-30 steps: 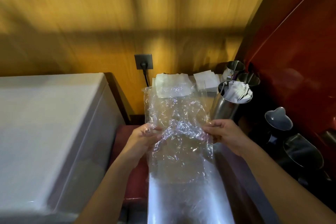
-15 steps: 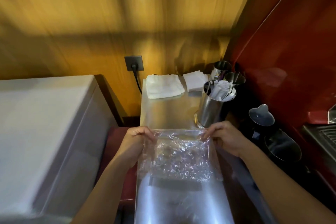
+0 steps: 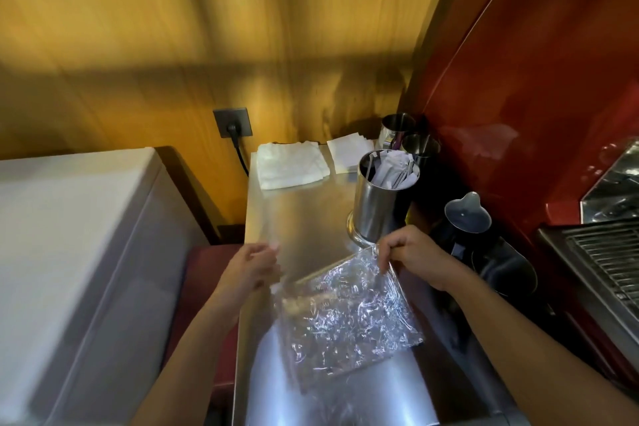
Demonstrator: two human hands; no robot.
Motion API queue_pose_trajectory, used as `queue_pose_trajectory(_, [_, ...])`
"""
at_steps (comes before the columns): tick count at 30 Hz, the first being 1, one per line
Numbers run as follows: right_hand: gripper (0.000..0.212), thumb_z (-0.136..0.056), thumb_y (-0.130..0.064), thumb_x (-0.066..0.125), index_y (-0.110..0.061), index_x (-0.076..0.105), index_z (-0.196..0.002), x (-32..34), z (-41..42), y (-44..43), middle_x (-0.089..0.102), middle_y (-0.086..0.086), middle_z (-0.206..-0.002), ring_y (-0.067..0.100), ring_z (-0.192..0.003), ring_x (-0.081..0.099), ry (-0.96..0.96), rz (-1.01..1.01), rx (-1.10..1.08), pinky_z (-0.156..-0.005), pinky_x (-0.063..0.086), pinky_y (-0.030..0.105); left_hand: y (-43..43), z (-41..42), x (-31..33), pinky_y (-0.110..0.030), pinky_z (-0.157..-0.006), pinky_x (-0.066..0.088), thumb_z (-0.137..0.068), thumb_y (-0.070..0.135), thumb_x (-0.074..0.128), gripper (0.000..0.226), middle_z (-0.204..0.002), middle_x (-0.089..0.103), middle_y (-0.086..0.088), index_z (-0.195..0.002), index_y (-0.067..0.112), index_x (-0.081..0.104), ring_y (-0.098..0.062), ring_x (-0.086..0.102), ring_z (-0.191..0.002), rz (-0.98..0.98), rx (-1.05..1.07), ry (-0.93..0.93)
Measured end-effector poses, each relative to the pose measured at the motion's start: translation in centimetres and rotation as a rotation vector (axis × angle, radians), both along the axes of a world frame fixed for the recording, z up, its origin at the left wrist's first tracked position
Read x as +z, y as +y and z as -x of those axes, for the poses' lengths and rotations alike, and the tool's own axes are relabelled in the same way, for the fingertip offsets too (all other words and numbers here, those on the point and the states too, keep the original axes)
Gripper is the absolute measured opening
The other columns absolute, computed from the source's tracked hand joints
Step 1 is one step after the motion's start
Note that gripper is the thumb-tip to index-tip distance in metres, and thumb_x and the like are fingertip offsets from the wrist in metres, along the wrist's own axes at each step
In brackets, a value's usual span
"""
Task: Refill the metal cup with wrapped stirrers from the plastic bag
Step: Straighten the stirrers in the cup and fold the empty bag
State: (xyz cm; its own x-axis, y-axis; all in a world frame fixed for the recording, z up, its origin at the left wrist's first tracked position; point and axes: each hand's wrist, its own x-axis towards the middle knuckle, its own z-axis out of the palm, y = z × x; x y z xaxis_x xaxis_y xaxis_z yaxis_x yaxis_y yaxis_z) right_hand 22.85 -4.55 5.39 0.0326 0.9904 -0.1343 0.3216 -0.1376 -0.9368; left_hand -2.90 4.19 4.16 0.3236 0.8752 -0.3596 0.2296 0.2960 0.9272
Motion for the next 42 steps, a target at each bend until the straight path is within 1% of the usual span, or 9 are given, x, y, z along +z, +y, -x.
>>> queue_pose_trajectory(2, [0.048, -0.070, 0.020, 0.042, -0.017, 0.065, -0.048, 0.9, 0.6, 0.4, 0.063, -0.006, -0.047, 0.003, -0.051, 0.057, -0.030, 0.031, 0.104, -0.053, 0.042, 0.018, -0.2, -0.8, 0.5, -0.005, -0.059, 0.046, -0.075, 0.035, 0.069, 0.048, -0.114, 0.062, -0.003, -0.117, 0.020, 0.052, 0.001, 0.064, -0.087, -0.120, -0.222, 0.026])
queue_pose_trajectory(6, [0.049, -0.071, 0.017, 0.044, -0.022, 0.067, -0.052, 2.3, 2.5, 1.5, 0.064, -0.004, -0.055, 0.002, -0.054, 0.056, -0.037, 0.047, 0.275, -0.055, 0.043, 0.019, -1.1, -3.5, 1.2, -0.016, -0.070, 0.051, -0.066, 0.036, 0.079, 0.058, -0.100, 0.070, 0.003, -0.113, 0.014, 0.054, -0.006, 0.065, -0.089, -0.043, -0.635, 0.058])
queue_pose_trajectory(10, [0.028, -0.084, -0.001, 0.054, -0.021, 0.073, -0.091, 2.2, 3.1, 1.7, 0.068, -0.004, -0.071, 0.008, -0.062, 0.057, 0.116, 0.014, 0.158, -0.055, 0.044, 0.019, -1.8, -4.6, 0.1, -0.024, -0.066, 0.050, -0.077, 0.011, 0.071, 0.005, -0.073, 0.071, -0.006, -0.080, 0.008, 0.069, -0.010, 0.060, -0.066, -0.114, -0.518, -0.046])
queue_pose_trajectory(14, [0.046, -0.074, -0.040, 0.068, -0.038, 0.054, -0.118, 0.6, 2.0, 1.3, 0.069, 0.000, -0.094, 0.014, -0.081, 0.064, 0.204, 0.136, 0.060, -0.067, 0.046, 0.030, -1.8, -3.5, -0.4, -0.019, -0.061, 0.050, -0.079, 0.006, 0.066, 0.013, -0.069, 0.073, 0.004, -0.075, 0.015, 0.074, -0.008, 0.065, -0.064, -0.082, -0.301, -0.171])
queue_pose_trajectory(19, [0.047, -0.068, -0.018, 0.078, -0.022, 0.057, -0.109, -1.8, 2.3, 0.9, 0.071, 0.007, -0.075, 0.028, -0.066, 0.064, 0.277, 0.198, 0.029, -0.061, 0.046, 0.037, -0.7, -1.9, -1.3, -0.029, -0.058, 0.052, -0.078, 0.011, 0.069, 0.014, -0.073, 0.067, -0.013, -0.080, -0.002, 0.066, -0.024, 0.061, -0.065, -0.042, 0.034, -0.219])
queue_pose_trajectory(23, [0.027, -0.065, -0.016, 0.079, -0.018, 0.060, -0.084, -3.2, 3.5, 1.1, 0.067, -0.004, -0.061, 0.011, -0.056, 0.058, 0.388, 0.195, -0.132, -0.056, 0.043, 0.027, -0.5, -2.2, -1.2, -0.028, -0.053, 0.048, -0.082, 0.013, 0.066, 0.010, -0.066, 0.065, -0.008, -0.077, 0.005, 0.065, -0.020, 0.059, -0.057, 0.035, 0.224, -0.265])
queue_pose_trajectory(28, [0.020, -0.071, -0.002, 0.073, -0.016, 0.062, -0.063, -4.1, 4.2, 2.4, 0.066, -0.007, -0.051, 0.003, -0.046, 0.056, 0.368, 0.125, -0.339, -0.044, 0.042, 0.016, -1.0, -2.5, -0.9, -0.018, -0.039, 0.040, -0.080, 0.009, 0.067, 0.010, -0.044, 0.059, 0.007, -0.075, 0.005, 0.059, -0.003, 0.050, -0.036, 0.144, 0.153, -0.200])
queue_pose_trajectory(35, [0.023, -0.073, 0.002, 0.069, -0.016, 0.057, -0.065, -5.0, 4.0, 3.9, 0.058, -0.001, -0.054, 0.001, -0.038, 0.049, 0.279, 0.124, -0.478, -0.039, 0.039, 0.013, -0.7, -1.5, -2.3, -0.011, -0.029, 0.027, -0.077, -0.007, 0.065, 0.018, -0.045, 0.054, -0.004, -0.076, 0.004, 0.051, -0.006, 0.034, -0.025, 0.226, 0.158, -0.087])
queue_pose_trajectory(42, [0.024, -0.072, 0.000, 0.068, -0.014, 0.049, -0.066, -6.1, 5.0, 7.4, 0.055, 0.009, -0.060, 0.013, -0.047, 0.048, 0.192, 0.168, -0.510, -0.046, 0.038, 0.022, 2.0, -1.7, -2.9, -0.026, -0.042, 0.042, -0.078, -0.001, 0.066, 0.019, -0.071, 0.062, -0.014, -0.094, -0.001, 0.055, -0.024, 0.052, -0.053, 0.091, 0.255, 0.021])
